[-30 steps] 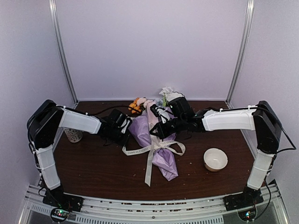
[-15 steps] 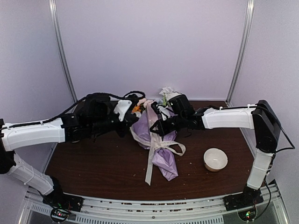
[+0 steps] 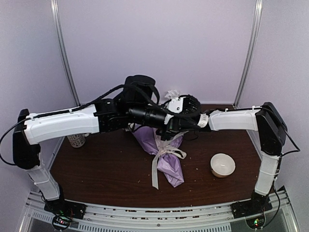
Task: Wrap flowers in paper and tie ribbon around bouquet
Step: Place the left side of the ribbon on the folded bouquet.
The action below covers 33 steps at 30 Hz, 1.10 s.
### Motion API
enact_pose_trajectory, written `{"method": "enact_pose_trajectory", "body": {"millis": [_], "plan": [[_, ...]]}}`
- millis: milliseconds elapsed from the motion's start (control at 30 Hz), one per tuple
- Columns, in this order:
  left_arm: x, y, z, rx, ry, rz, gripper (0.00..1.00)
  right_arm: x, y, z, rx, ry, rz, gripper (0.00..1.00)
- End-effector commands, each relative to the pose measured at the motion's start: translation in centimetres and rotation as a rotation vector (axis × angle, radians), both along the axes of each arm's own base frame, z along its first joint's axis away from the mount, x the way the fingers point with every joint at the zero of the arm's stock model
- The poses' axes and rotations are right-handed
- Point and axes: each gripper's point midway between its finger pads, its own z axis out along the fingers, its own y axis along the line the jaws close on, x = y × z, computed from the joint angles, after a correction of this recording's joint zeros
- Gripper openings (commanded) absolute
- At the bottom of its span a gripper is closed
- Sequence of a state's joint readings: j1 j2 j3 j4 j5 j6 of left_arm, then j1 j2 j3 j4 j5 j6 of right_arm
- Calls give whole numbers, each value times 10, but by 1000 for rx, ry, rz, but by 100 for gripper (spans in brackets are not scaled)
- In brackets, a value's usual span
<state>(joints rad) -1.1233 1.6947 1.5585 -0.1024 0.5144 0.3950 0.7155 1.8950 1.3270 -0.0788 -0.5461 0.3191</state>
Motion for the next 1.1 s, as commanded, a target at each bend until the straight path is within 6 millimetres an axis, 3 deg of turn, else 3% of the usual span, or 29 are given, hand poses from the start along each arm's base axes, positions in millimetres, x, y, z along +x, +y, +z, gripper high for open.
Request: {"method": "enact_pose_trajectory", "body": {"millis": [0, 133, 267, 367, 433, 467, 533, 600, 733, 900, 967, 1067], "plan": [[-31, -27, 3, -23, -56, -218, 0, 5, 4, 13, 43, -9, 18, 0], [-42, -55, 0, -60, -85, -276, 0, 7, 1, 13, 35, -8, 26, 0], [-50, -67, 9, -146, -141, -280, 0, 6, 0, 10, 19, -3, 38, 0], [-53, -75, -2, -163, -127, -290, 0, 6, 0, 9, 17, -1, 40, 0], [-55, -79, -21, -125, -112, -302, 0, 6, 0, 10, 17, -3, 41, 0], [-52, -81, -31, -95, -96, -288, 4, 5, 0, 11, 17, -3, 42, 0], [-42, -84, -46, -31, -79, -232, 41, 3, 0, 13, 20, -5, 49, 0], [-34, -84, -60, 43, -84, -190, 68, 2, -1, 15, 17, -6, 54, 0], [-23, -76, -77, 164, -132, -132, 95, 2, -3, 19, 7, -18, 58, 0], [-8, -64, -61, 160, -193, -51, 98, 0, -4, 21, 6, -25, 62, 0], [-1, -57, -43, 117, -185, -19, 98, -1, -4, 22, 9, -26, 65, 0], [13, -28, -13, -6, -77, 7, 97, -3, -4, 25, 14, -30, 72, 0]]}}
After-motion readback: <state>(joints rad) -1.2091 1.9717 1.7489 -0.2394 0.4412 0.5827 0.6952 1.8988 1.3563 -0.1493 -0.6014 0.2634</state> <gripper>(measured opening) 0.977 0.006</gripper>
